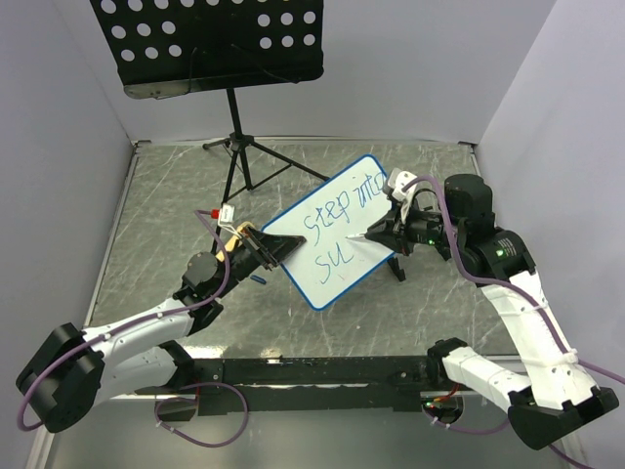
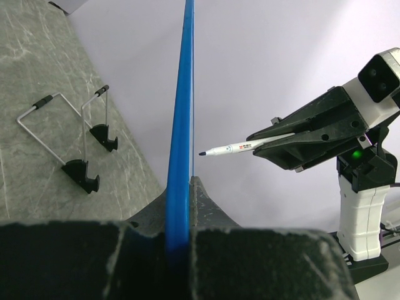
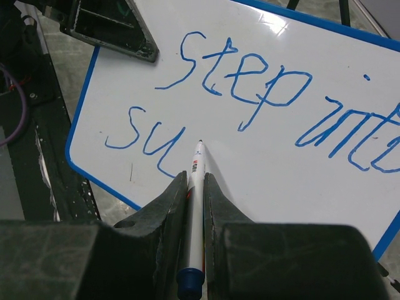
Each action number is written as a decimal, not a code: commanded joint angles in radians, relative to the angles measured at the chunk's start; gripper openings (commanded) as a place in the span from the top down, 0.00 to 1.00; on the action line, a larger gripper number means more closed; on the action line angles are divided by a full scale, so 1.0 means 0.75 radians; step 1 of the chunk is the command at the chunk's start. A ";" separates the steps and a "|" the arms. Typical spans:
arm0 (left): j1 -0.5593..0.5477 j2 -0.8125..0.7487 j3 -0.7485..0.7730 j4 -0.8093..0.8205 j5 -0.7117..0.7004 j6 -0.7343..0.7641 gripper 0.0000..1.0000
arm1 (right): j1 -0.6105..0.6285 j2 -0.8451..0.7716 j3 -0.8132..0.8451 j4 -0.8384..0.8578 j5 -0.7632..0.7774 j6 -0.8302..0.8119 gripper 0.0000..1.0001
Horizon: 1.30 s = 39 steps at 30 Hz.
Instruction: Write a sentence on the whiteboard
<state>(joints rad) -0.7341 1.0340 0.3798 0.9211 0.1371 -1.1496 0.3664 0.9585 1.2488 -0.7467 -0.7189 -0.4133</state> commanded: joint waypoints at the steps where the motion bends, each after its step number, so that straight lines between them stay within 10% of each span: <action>1: 0.005 -0.014 0.027 0.222 0.003 -0.056 0.99 | 0.000 0.009 0.000 0.057 0.024 -0.003 1.00; 39: 0.011 -0.039 0.027 0.189 -0.029 -0.042 0.99 | 0.017 -0.012 -0.023 -0.048 0.136 -0.052 1.00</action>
<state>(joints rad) -0.7261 1.0443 0.3798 0.8917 0.1070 -1.1450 0.4004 0.9535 1.1908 -0.8036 -0.6594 -0.4633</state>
